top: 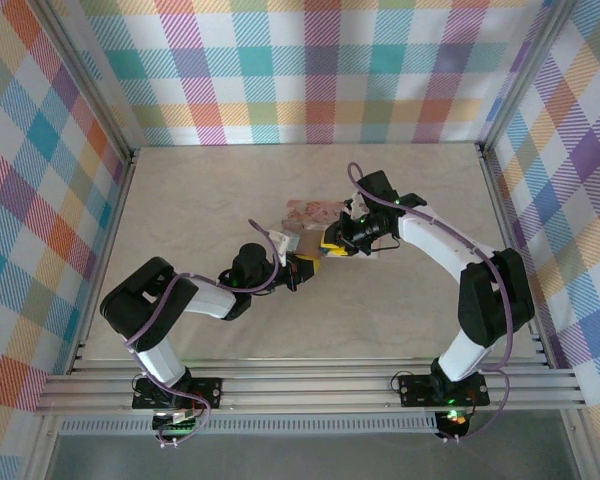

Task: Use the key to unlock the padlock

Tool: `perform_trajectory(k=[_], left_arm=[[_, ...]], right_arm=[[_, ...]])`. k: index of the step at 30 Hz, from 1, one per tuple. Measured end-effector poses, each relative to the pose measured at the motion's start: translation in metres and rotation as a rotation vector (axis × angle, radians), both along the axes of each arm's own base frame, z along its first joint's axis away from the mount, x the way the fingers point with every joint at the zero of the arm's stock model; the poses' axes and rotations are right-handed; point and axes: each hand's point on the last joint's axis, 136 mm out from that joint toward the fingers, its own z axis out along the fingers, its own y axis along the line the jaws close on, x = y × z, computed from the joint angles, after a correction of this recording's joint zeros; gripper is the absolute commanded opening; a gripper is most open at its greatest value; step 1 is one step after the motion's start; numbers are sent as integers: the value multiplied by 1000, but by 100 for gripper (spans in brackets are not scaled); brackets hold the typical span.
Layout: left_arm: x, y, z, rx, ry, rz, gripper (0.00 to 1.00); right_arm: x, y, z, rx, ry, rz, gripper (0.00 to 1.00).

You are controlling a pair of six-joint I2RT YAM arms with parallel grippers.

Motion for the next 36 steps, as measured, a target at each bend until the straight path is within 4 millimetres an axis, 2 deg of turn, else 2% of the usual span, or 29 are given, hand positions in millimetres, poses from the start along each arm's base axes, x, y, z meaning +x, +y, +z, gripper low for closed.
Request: perform_trajectory(k=[27, 36], left_arm=[[1, -2, 6, -38, 68, -1, 0], [15, 4, 11, -134, 108, 26, 0]], right_arm=[[5, -5, -4, -38, -22, -18, 0], [15, -3, 2, -1, -57, -27, 0]])
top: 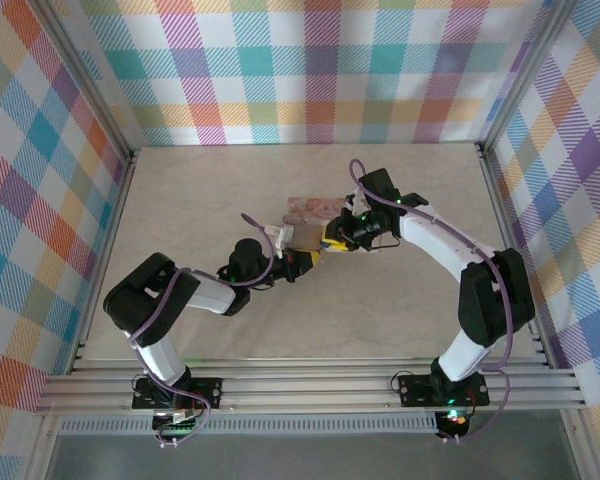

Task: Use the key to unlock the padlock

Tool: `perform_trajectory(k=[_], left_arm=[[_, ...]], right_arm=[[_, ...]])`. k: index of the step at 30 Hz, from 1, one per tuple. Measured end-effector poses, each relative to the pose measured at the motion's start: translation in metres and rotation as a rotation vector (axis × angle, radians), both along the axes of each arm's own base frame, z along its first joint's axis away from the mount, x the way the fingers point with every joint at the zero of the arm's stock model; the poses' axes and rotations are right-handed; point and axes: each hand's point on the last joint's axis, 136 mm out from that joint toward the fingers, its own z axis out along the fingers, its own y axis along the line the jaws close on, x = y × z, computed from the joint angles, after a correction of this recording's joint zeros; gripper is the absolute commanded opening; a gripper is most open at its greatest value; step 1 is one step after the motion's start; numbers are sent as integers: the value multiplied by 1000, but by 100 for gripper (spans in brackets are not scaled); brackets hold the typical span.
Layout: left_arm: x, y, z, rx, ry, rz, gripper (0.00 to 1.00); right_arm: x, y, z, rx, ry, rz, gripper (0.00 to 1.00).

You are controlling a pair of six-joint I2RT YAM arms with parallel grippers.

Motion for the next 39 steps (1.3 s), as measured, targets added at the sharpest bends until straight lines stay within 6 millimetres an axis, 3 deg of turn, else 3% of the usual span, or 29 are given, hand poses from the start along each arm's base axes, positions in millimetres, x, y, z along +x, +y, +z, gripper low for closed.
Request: perform_trajectory(k=[18, 39], left_arm=[[5, 1, -4, -70, 31, -9, 0], [5, -9, -4, -5, -59, 14, 0]], right_arm=[[3, 2, -3, 39, 18, -29, 0], [0, -1, -6, 30, 54, -54, 0]])
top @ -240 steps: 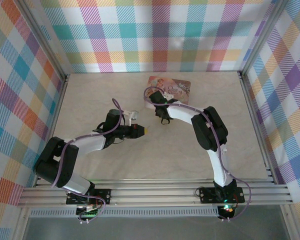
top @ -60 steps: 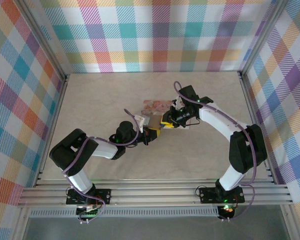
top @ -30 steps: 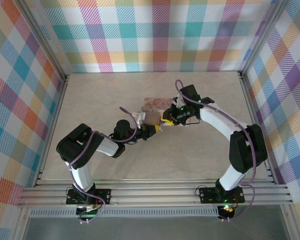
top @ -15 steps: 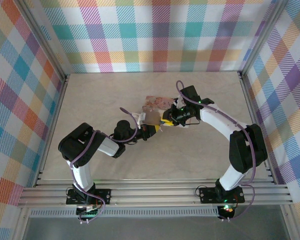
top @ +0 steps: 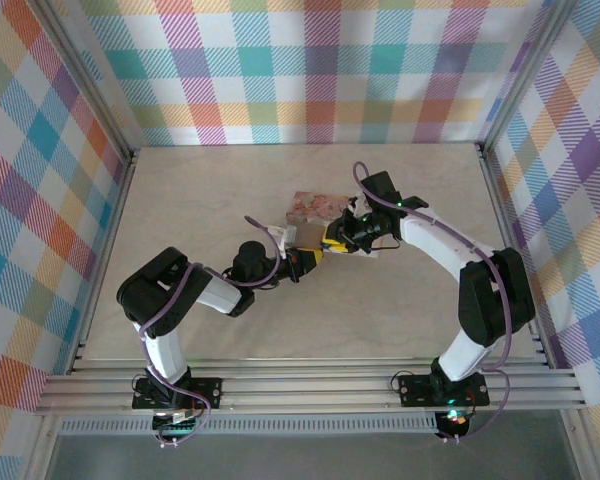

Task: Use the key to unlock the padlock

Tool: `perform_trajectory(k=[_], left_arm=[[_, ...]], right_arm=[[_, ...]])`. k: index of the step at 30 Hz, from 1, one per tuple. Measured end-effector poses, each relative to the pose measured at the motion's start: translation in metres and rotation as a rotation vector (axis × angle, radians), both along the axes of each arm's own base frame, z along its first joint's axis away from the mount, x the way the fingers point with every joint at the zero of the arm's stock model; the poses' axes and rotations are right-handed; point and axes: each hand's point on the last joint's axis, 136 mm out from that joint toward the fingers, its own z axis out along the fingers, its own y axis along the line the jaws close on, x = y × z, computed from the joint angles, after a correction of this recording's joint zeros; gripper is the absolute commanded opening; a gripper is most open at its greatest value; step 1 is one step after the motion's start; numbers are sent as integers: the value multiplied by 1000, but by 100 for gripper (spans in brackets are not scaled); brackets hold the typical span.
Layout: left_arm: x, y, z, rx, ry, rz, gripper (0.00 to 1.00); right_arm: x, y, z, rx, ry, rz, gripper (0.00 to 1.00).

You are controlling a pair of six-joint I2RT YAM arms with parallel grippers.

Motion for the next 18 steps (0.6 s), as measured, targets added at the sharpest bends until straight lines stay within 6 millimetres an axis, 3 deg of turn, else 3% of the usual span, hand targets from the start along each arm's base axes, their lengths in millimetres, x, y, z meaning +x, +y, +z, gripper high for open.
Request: perform_trajectory(k=[10, 18], left_arm=[[5, -4, -3, 22, 27, -4, 0], [-8, -9, -26, 77, 101, -20, 0]], right_arm=[[3, -3, -3, -17, -10, -15, 0], [-6, -5, -28, -70, -14, -16, 1]])
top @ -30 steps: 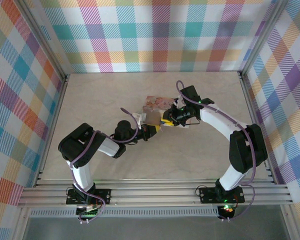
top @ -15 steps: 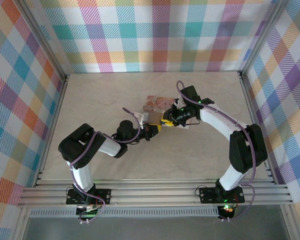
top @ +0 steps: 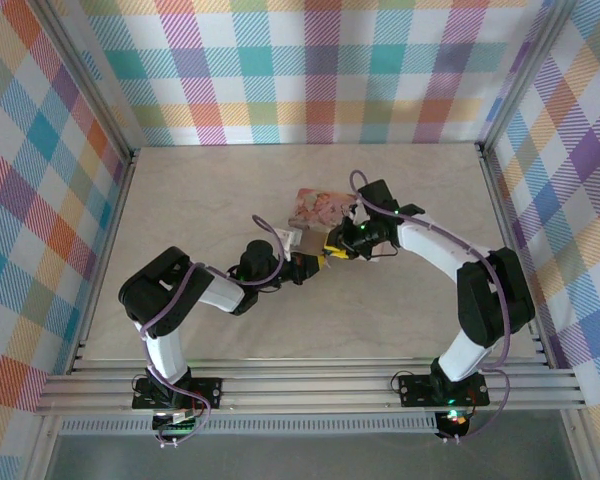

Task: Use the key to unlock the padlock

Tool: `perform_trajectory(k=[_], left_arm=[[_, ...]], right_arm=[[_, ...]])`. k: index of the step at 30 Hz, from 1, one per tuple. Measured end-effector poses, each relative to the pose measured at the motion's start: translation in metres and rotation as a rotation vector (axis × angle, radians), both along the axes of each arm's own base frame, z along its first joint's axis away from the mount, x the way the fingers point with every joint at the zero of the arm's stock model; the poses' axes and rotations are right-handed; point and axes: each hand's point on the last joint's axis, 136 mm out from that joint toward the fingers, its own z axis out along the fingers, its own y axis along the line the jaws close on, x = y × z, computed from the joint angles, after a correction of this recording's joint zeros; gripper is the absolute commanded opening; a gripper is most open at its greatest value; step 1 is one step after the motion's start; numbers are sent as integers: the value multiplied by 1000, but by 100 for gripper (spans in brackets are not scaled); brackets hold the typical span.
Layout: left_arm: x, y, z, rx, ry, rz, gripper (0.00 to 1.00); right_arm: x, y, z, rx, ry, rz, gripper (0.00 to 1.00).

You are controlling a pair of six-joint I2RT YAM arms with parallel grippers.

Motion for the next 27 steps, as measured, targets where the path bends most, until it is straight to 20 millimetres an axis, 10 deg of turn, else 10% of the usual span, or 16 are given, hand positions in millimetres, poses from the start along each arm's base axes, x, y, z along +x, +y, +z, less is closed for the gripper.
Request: perform_trajectory(k=[12, 27], left_arm=[[-41, 7, -47, 128, 94, 4, 0], [-37, 24, -60, 185, 77, 88, 0]], right_arm=[[-32, 8, -52, -118, -24, 48, 16], [-37, 9, -51, -75, -56, 24, 59]])
